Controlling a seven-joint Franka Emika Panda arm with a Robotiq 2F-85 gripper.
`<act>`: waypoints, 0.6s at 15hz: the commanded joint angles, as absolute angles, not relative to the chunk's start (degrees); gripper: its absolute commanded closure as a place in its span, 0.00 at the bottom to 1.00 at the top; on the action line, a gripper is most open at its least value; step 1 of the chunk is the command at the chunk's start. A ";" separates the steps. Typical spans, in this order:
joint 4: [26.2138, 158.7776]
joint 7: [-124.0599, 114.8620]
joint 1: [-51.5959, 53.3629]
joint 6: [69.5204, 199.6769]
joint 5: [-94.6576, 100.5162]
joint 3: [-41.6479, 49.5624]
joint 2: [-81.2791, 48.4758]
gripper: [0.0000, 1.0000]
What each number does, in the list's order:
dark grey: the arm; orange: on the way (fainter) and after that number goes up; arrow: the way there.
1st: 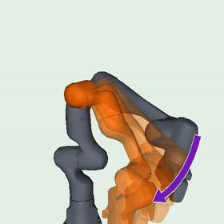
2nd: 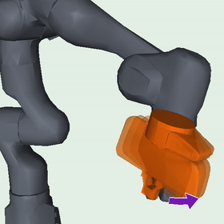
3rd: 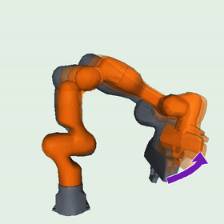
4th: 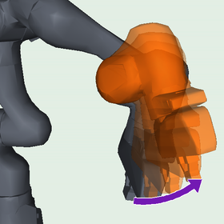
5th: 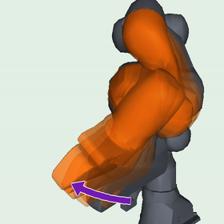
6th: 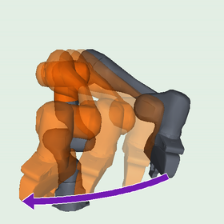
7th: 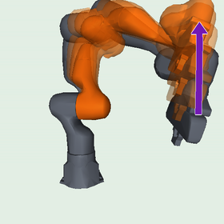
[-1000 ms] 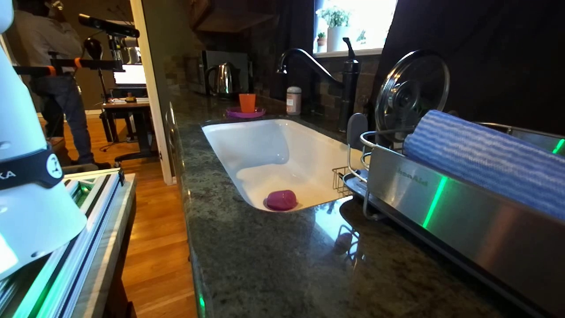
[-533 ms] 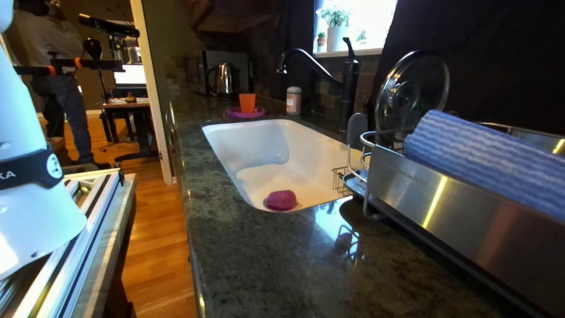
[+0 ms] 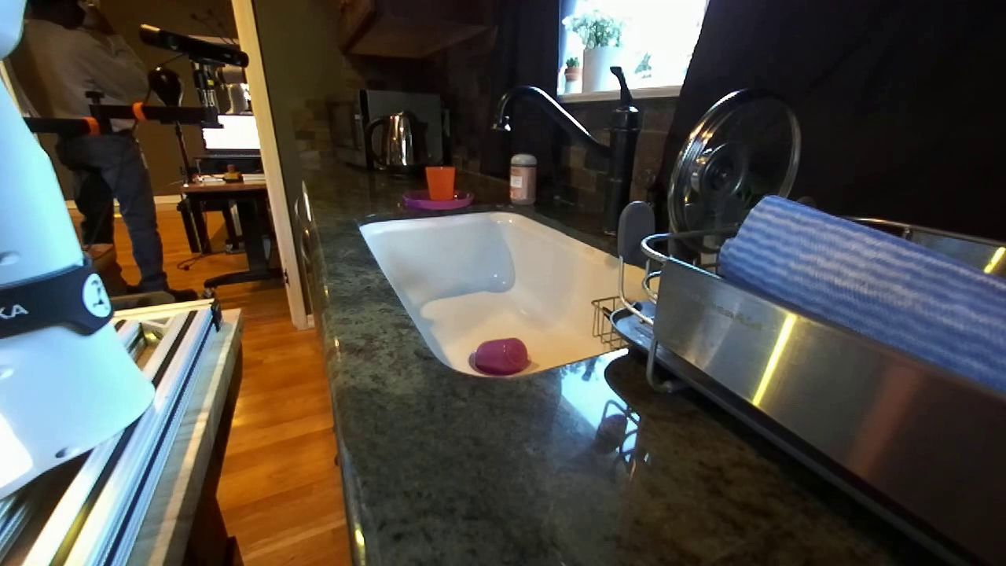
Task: Pull the curtain to the right
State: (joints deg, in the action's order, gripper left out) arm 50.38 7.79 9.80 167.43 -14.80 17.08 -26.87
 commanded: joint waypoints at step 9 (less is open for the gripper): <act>35.84 -25.34 4.81 159.15 -11.37 42.43 -32.95 1.00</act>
State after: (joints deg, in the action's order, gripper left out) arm 42.19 -14.98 7.88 163.55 -12.82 35.54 -29.62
